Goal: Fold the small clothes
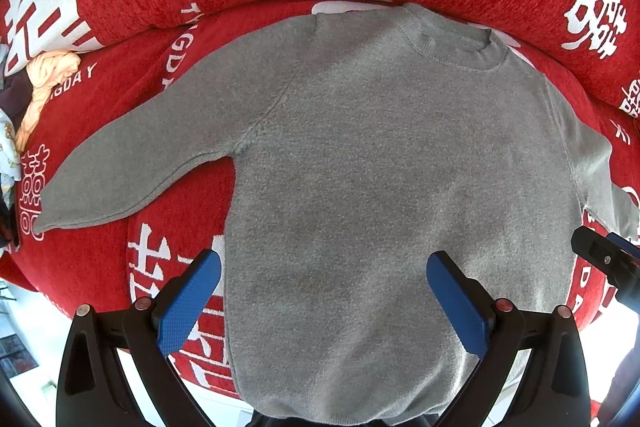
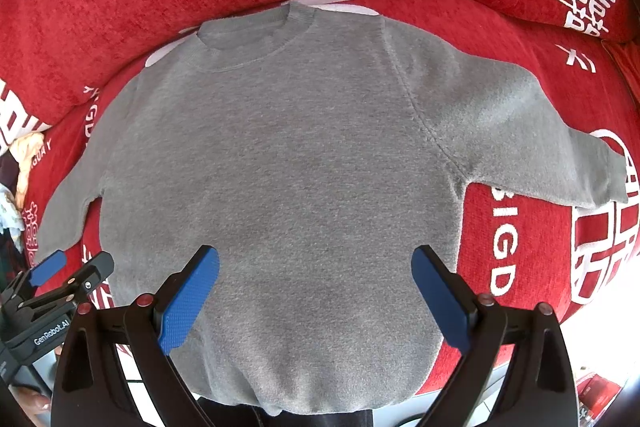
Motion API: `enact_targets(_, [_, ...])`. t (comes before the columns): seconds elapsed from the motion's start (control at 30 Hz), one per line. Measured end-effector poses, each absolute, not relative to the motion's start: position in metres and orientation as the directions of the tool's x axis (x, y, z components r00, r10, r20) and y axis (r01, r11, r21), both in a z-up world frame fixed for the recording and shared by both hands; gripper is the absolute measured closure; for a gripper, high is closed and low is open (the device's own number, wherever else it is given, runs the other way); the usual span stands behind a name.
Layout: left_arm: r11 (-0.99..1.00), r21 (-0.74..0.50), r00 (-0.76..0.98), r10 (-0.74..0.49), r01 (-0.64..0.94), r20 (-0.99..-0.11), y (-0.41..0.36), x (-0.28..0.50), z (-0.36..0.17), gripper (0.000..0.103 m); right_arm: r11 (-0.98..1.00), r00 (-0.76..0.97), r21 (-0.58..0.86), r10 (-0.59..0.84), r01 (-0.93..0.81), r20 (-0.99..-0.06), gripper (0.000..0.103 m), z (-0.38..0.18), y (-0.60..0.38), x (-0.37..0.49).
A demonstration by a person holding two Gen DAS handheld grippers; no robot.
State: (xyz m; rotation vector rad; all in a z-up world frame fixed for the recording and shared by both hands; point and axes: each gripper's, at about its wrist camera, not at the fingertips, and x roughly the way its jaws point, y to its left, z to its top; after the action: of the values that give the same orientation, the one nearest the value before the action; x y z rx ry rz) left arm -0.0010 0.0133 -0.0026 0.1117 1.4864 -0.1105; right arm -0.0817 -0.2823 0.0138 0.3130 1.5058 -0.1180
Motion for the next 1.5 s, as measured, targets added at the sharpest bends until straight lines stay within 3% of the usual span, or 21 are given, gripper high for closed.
enact_targets(1.5, [0.995,-0.042,0.071,-0.048,0.086,-0.996,0.039,-0.004,-0.008,0.000,0.967,0.096,0.077,0.055,0.245,-0.994,0.005,0.014,-0.264,-0.078])
